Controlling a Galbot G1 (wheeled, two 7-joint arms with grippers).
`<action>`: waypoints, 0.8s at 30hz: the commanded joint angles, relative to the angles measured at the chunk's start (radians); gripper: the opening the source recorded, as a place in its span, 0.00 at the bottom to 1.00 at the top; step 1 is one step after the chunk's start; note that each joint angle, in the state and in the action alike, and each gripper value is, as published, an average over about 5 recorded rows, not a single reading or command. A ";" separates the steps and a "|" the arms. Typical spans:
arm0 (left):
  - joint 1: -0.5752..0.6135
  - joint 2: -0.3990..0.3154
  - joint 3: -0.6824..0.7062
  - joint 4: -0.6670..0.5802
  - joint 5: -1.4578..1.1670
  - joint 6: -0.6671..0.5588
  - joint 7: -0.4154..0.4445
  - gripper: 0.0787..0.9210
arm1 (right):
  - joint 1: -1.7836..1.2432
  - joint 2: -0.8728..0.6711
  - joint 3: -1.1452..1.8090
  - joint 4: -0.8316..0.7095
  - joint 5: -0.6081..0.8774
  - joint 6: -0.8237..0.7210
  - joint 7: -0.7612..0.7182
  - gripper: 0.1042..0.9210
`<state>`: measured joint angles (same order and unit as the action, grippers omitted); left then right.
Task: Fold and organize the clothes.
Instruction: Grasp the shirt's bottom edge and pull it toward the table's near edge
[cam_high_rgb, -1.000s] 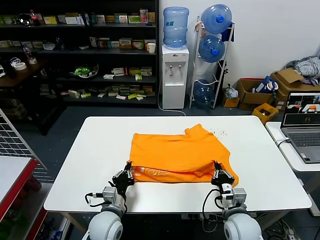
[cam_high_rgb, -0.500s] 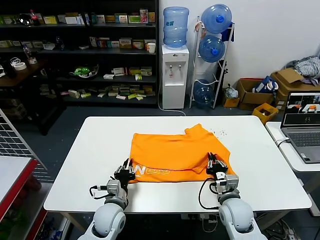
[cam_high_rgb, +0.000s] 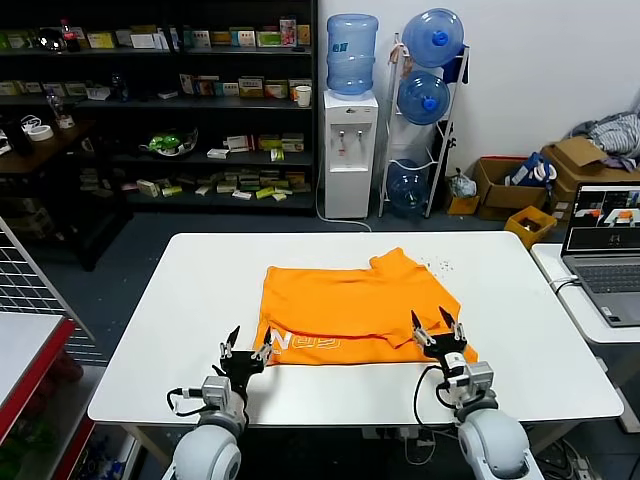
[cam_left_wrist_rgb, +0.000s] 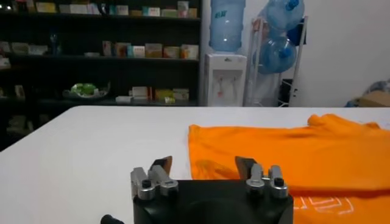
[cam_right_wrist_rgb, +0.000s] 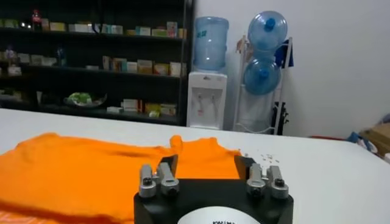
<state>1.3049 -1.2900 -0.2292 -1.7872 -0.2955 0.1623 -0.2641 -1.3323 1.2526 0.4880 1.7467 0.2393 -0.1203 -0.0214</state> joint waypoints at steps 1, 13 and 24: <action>0.102 -0.016 -0.009 -0.033 -0.008 -0.012 0.014 0.87 | -0.131 -0.043 0.042 0.047 0.076 -0.026 -0.021 0.87; 0.034 -0.025 -0.022 0.070 -0.023 -0.003 0.031 0.88 | -0.083 -0.024 0.039 -0.024 0.119 -0.090 0.006 0.88; 0.029 -0.026 -0.012 0.071 -0.038 0.013 0.025 0.88 | -0.080 -0.024 0.043 -0.028 0.120 -0.106 0.019 0.88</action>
<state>1.3369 -1.3137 -0.2417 -1.7262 -0.3286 0.1719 -0.2373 -1.4056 1.2321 0.5259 1.7262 0.3468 -0.2095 -0.0059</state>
